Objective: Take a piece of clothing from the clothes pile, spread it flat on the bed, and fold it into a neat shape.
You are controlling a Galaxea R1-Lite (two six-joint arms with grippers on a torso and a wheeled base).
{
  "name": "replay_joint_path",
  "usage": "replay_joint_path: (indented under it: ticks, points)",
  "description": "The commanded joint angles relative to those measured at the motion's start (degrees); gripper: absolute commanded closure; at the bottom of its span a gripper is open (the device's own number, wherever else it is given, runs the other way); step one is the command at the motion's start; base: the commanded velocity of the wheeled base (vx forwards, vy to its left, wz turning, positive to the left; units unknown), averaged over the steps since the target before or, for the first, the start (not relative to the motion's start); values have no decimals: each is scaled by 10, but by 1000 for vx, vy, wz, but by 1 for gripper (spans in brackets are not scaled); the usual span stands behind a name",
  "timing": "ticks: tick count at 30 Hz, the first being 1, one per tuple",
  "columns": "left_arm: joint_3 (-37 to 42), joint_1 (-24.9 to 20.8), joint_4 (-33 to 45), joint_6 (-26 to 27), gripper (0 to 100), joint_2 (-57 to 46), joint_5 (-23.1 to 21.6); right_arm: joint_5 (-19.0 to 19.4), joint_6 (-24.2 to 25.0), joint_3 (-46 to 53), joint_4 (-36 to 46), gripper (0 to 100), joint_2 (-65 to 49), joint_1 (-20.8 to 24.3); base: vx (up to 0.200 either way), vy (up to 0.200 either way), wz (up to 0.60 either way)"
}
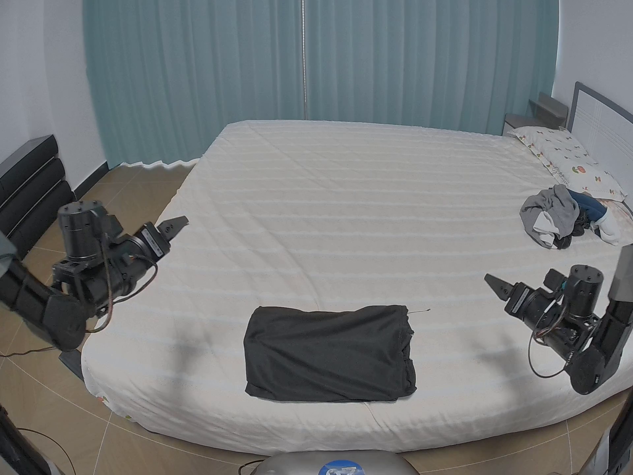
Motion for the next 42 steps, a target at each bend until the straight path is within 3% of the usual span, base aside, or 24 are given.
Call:
replay_joint_path:
  ticks: [1, 5, 7, 9, 11, 12, 13, 14, 15, 16, 19, 23, 26, 28, 30, 31, 34, 38, 42]
  points:
    - [124, 30, -14, 89, 0, -276, 14, -28, -135, 113, 11, 0, -296, 20, 0, 0, 0]
    - [172, 56, -13, 142, 0, -356, 12, -29, -188, 148, 32, 0, -404, 22, 0, 0, 0]
    - [225, 89, -16, 212, 0, -425, 8, -30, -204, 148, 112, 0, -519, 13, 0, 0, 0]
    - [251, 98, -12, 241, 0, -476, 2, -29, -211, 148, 194, 0, -599, 13, 0, 0, 0]
    - [277, 99, -10, 248, 0, -527, -12, -29, -224, 148, 299, 0, -688, 11, 0, 0, 0]
    - [277, 99, -10, 248, 0, -527, -12, -29, -224, 148, 299, 0, -688, 11, 0, 0, 0]
    - [292, 98, 8, 248, 0, -568, -30, -29, -236, 145, 401, 0, -777, 11, 0, 0, 0]
    - [297, 99, 24, 248, 0, -587, -36, -27, -242, 142, 449, 0, -816, 11, 0, 0, 0]
    - [298, 99, 27, 248, 0, -590, -37, -27, -243, 142, 457, 0, -823, 11, 0, 0, 0]
    - [306, 99, 81, 248, 0, -635, -41, -24, -257, 132, 557, 0, -904, 10, 0, 0, 0]
    - [312, 98, 188, 252, 0, -720, -52, -22, -264, 111, 708, 0, -1015, 10, 0, 0, 0]
    - [306, 96, 344, 254, 0, -852, -106, -27, -275, 84, 869, 0, -1108, 1, 0, 0, 0]
    - [302, 95, 424, 278, 0, -920, -118, -26, -270, 79, 878, 0, -1104, -20, 0, 0, 0]
    - [305, 83, 505, 343, 0, -992, -119, -23, -273, 81, 885, 0, -1122, -42, 0, 0, 0]
    - [307, 75, 526, 359, 0, -1016, -120, -24, -276, 80, 892, 0, -1127, -45, 0, 0, 0]
    - [317, 66, 549, 401, 0, -1038, -115, -30, -291, 72, 917, 0, -1140, -52, 0, 0, 0]
    - [327, 66, 548, 417, 0, -1038, -114, -33, -303, 56, 962, 0, -1158, -63, 0, 0, 0]
    - [344, 66, 544, 422, 0, -1038, -114, -30, -303, 63, 966, 0, -1159, -62, 0, 0, 0]
    - [378, 66, 507, 423, 0, -1038, -109, -16, -307, 96, 906, 0, -1159, -62, 0, 0, 0]
